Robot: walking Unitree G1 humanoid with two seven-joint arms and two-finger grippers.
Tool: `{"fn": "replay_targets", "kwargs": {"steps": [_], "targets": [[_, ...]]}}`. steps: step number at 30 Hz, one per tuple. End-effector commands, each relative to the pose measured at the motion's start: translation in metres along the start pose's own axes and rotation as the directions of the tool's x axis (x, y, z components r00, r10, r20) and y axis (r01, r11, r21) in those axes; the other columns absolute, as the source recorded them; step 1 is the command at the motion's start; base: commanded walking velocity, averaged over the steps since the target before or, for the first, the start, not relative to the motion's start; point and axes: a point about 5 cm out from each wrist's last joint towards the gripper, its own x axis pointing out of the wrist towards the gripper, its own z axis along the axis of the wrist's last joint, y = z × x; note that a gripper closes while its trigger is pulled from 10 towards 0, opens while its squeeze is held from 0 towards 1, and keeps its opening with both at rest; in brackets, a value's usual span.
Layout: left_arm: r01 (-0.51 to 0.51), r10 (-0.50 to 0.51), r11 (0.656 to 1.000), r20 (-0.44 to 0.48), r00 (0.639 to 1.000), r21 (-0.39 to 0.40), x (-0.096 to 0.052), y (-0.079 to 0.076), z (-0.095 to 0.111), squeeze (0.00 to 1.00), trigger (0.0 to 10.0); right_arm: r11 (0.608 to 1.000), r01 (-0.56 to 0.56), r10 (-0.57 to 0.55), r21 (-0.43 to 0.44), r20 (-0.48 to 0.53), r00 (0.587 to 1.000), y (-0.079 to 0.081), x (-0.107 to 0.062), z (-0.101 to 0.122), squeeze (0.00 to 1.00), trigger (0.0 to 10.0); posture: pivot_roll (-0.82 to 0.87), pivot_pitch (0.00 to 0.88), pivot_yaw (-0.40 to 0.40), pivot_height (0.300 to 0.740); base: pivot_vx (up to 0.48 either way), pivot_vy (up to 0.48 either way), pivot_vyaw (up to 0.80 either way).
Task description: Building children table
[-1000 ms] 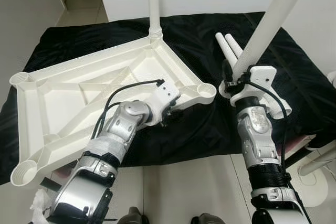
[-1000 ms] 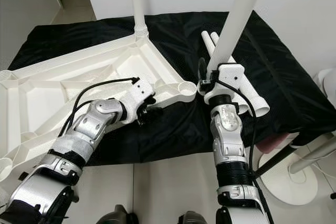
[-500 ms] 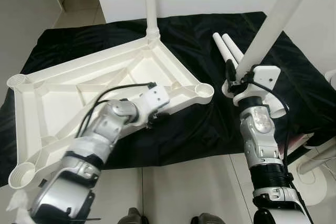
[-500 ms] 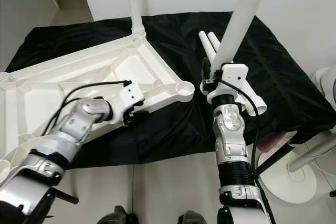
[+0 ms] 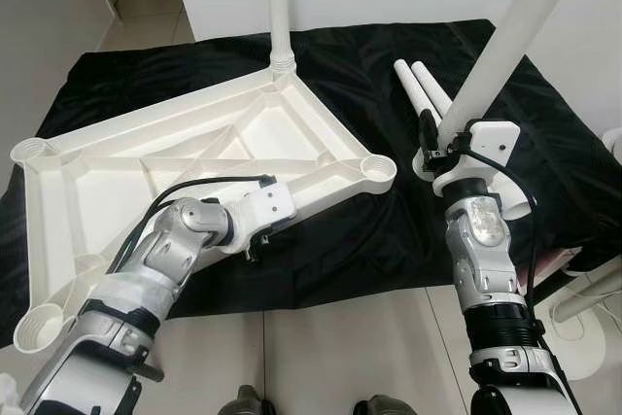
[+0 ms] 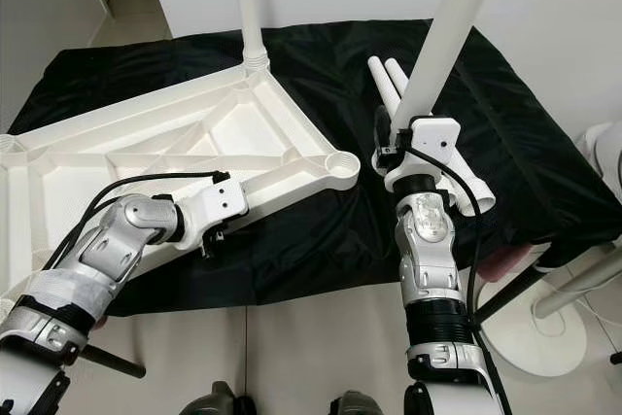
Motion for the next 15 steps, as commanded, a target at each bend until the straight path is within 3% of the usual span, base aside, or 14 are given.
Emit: {"fn": "replay_targets", "kwargs": {"steps": [1, 2, 4, 5, 7, 8, 10, 14, 15], "targets": [[0.156, -0.156, 0.988, -0.022, 0.988, -0.010, -0.002, -0.012, -0.006, 0.00, 5.3, 1.000, -0.008, 0.008, -0.002, 0.020, 1.000, 0.003, 0.004, 0.003, 0.00, 10.0, -0.13, 0.037, 0.096, 0.740, 0.000, 0.000, 0.00], [0.167, -0.167, 0.986, -0.019, 0.986, -0.011, -0.004, -0.013, -0.006, 0.00, 7.2, 1.000, -0.009, 0.009, -0.003, 0.019, 1.000, 0.003, 0.003, 0.003, 0.00, 10.0, -0.13, 0.037, 0.095, 0.740, 0.000, 0.000, 0.00], [0.198, -0.198, 0.980, -0.017, 0.980, -0.007, -0.009, -0.017, -0.008, 0.00, 6.8, 1.000, -0.008, 0.008, -0.005, 0.018, 1.000, 0.003, 0.003, 0.003, 0.00, 10.0, -0.13, 0.037, 0.095, 0.740, 0.000, 0.000, 0.00], [0.226, -0.226, 0.974, -0.018, 0.974, -0.002, -0.014, -0.021, -0.010, 0.00, 4.3, 1.000, -0.008, 0.008, -0.006, 0.017, 1.000, 0.002, 0.003, 0.003, 0.00, 10.0, -0.12, 0.040, 0.095, 0.740, 0.000, 0.000, 0.00], [0.226, -0.226, 0.974, -0.018, 0.974, -0.002, -0.014, -0.021, -0.010, 0.00, 4.3, 1.000, -0.008, 0.008, -0.006, 0.017, 1.000, 0.002, 0.003, 0.003, 0.00, 10.0, -0.12, 0.040, 0.095, 0.740, 0.000, 0.000, 0.00], [0.258, -0.258, 0.966, -0.020, 0.966, 0.003, -0.020, -0.026, -0.012, 0.00, 0.0, 1.000, -0.008, 0.008, -0.007, 0.016, 1.000, 0.002, 0.003, 0.002, 0.00, 10.0, -0.12, 0.040, 0.095, 0.740, 0.000, 0.000, 0.00], [0.295, -0.295, 0.955, -0.032, 0.955, 0.005, -0.029, -0.033, -0.018, 0.00, 0.0, 1.000, -0.009, 0.009, -0.007, 0.015, 1.000, 0.002, 0.003, 0.002, 0.00, 10.0, -0.12, 0.043, 0.091, 0.740, 0.000, 0.000, 0.00], [0.299, -0.298, 0.954, -0.041, 0.954, 0.012, -0.033, -0.034, -0.020, 0.00, 0.0, 1.000, -0.012, 0.012, -0.006, 0.014, 1.000, 0.003, 0.003, 0.002, 0.00, 10.0, -0.12, 0.043, 0.091, 0.740, 0.000, 0.000, 0.00], [0.300, -0.299, 0.954, -0.048, 0.953, 0.017, -0.035, -0.035, -0.021, 0.00, 3.0, 1.000, -0.013, 0.013, -0.006, 0.013, 1.000, 0.003, 0.003, 0.002, 0.00, 10.0, -0.11, 0.044, 0.090, 0.740, 0.000, 0.000, 0.00]]}}
